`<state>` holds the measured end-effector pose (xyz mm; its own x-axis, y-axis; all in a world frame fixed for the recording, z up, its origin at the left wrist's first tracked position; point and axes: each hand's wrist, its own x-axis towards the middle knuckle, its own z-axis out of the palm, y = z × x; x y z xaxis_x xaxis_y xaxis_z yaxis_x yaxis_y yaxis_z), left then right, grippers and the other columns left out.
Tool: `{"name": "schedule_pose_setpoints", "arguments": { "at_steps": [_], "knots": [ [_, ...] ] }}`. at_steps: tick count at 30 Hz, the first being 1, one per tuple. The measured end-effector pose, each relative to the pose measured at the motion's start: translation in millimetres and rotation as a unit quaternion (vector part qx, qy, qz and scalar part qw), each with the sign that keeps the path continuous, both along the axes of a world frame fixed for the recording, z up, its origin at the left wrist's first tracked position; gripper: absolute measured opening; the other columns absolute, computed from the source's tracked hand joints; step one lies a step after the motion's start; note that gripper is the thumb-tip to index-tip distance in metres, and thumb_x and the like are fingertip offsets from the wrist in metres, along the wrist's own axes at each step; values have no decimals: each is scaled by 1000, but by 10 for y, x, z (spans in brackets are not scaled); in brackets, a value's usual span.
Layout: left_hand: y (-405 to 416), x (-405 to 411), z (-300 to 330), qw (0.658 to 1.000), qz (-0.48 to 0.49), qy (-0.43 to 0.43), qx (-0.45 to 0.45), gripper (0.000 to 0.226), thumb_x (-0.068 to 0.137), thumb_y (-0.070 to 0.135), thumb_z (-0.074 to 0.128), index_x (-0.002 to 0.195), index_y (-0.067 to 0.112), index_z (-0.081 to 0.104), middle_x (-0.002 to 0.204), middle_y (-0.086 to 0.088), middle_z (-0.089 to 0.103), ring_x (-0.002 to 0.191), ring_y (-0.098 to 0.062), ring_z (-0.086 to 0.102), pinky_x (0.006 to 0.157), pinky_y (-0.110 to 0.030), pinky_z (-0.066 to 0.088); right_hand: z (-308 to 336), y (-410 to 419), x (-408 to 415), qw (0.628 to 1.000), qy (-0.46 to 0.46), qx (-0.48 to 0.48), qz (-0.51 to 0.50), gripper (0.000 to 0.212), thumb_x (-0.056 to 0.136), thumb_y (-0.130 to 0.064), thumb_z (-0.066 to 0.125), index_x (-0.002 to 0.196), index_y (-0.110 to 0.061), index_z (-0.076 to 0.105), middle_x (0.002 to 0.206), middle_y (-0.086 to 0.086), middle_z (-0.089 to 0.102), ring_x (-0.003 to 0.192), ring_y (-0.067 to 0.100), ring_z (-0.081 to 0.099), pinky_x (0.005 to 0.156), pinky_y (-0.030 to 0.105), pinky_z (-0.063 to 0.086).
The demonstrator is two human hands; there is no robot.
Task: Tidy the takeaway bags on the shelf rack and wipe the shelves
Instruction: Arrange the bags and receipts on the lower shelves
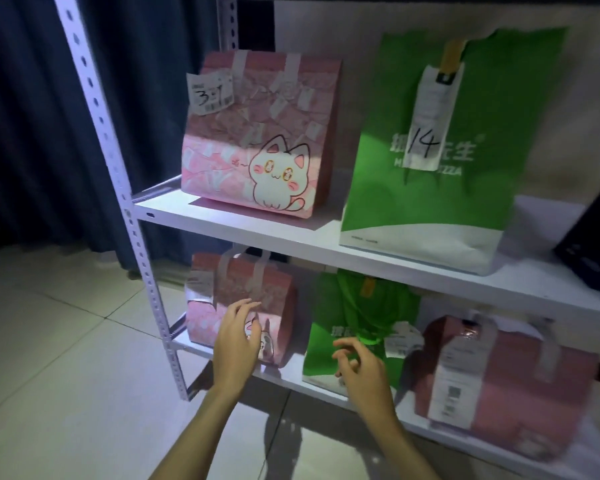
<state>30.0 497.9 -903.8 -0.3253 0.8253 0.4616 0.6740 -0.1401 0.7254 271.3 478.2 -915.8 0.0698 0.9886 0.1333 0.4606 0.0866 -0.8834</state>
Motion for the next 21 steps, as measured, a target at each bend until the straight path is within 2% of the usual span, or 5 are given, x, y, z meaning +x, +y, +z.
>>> {"name": "schedule_pose_setpoints", "arguments": {
  "at_steps": [5, 8, 13, 16, 21],
  "knots": [
    [-210, 881, -20, 992, -124, -27, 23, 24, 93, 1, 61, 104, 21, 68, 100, 13, 63, 91, -6, 62, 78, -23, 52, -45, -80, 384, 994, 19, 21, -105, 32, 96, -9, 62, 89, -40, 66, 71, -8, 72, 55, 9, 68, 59, 44, 60],
    [-219, 1294, -194, 986, -161, -49, 4, 21, 92, 2, 63, 100, 20, 70, 99, 12, 67, 91, -5, 64, 79, -24, 53, -141, -188, 579, 987, 2, 35, -155, 28, 96, -16, 61, 98, -44, 62, 74, -6, 70, 58, 14, 68, 58, 47, 59],
    [-177, 1807, -358, 963, -192, -152, -109, 18, 95, 10, 68, 109, 22, 69, 99, 13, 73, 90, 4, 66, 81, -19, 55, -87, -169, 841, 978, 39, 57, -199, 33, 100, -22, 58, 126, -40, 47, 78, -1, 69, 62, 18, 69, 53, 46, 59],
    [-128, 2028, -327, 936, -204, -239, -158, 14, 94, 19, 71, 105, 26, 64, 93, 5, 73, 80, -4, 68, 71, -24, 53, -55, -109, 926, 988, 16, 13, -154, 9, 100, -34, 60, 102, -35, 52, 69, 0, 67, 58, 18, 67, 55, 50, 58],
    [-34, 2200, -268, 898, -195, -349, -186, 16, 92, 25, 75, 103, 15, 71, 96, -2, 75, 93, -20, 70, 80, -31, 56, 31, -166, 1030, 988, 2, 20, -152, 18, 102, -35, 58, 87, -26, 61, 61, -2, 64, 58, 13, 62, 61, 47, 54]
  ]
}}
